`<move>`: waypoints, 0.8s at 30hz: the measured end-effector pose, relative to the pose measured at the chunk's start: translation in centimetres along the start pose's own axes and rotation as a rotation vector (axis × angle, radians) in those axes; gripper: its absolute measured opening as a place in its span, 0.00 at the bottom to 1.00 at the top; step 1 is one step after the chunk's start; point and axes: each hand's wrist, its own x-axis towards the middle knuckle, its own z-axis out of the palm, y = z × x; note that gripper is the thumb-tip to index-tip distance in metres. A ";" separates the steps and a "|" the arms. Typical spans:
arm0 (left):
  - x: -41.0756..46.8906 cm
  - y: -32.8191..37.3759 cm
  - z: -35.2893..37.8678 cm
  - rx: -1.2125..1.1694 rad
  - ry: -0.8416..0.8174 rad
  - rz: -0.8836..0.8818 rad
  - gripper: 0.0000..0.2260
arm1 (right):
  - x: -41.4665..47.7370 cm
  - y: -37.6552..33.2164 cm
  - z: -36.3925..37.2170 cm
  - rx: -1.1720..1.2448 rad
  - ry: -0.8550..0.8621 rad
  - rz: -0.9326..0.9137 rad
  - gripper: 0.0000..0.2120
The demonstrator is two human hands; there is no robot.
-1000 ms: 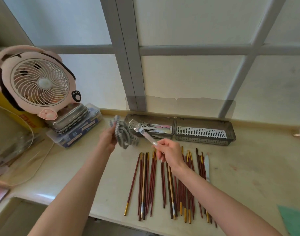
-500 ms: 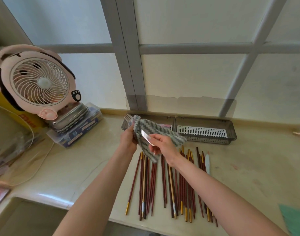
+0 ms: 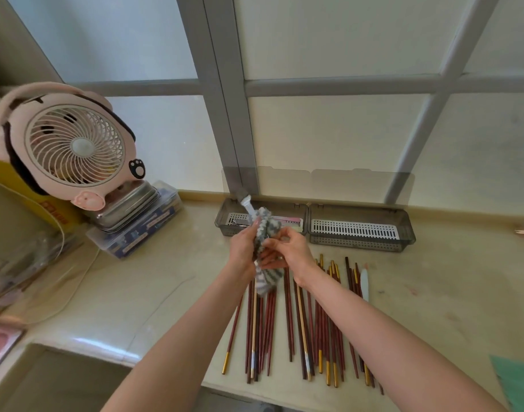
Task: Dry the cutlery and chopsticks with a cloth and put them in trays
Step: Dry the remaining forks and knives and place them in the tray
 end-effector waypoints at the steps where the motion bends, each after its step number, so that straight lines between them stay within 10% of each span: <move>1: -0.4 -0.3 0.3 0.035 -0.011 0.017 0.13 | 0.0 0.2 0.2 0.006 0.057 0.015 0.12; 9: -0.7 0.0 -1.1 0.347 -0.041 0.046 0.09 | 0.5 1.6 -0.2 -0.181 0.285 -0.037 0.24; 16: -1.0 -0.9 -0.6 0.910 0.048 0.351 0.07 | 2.1 -0.5 0.0 -0.209 0.222 -0.072 0.09; 24: -0.3 -1.6 -2.7 0.963 0.015 0.160 0.13 | 5.2 -0.4 -1.4 -0.245 0.345 -0.003 0.09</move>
